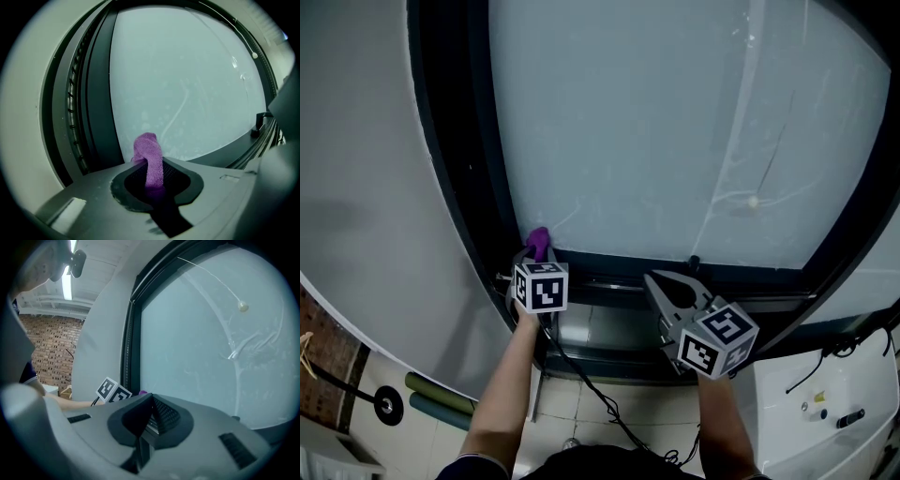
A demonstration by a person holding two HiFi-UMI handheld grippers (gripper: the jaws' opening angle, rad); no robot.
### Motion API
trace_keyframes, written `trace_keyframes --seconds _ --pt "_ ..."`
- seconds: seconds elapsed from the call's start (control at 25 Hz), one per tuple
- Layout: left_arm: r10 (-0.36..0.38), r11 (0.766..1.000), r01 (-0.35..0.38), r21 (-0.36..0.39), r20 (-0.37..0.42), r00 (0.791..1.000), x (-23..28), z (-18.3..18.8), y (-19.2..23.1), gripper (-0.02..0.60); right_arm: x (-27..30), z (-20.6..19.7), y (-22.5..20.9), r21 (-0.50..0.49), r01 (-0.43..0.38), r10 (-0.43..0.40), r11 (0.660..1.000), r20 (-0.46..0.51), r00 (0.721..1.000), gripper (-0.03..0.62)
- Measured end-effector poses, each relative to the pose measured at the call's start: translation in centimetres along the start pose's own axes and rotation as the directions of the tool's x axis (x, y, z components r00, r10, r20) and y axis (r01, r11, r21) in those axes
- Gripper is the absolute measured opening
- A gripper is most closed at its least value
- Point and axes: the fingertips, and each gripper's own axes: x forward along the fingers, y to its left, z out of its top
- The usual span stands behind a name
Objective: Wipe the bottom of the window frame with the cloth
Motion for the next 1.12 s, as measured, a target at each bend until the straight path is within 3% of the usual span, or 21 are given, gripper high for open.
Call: trace_keyframes --seconds 1.12 --pt "-0.195 0.981 0.195 -0.009 -0.021 0.981 -0.7 1.2 -10.8 0.069 -6.9 -0.3 -3.8 0.001 0.119 -0.119 0.993 -0.014 0.993 0.000"
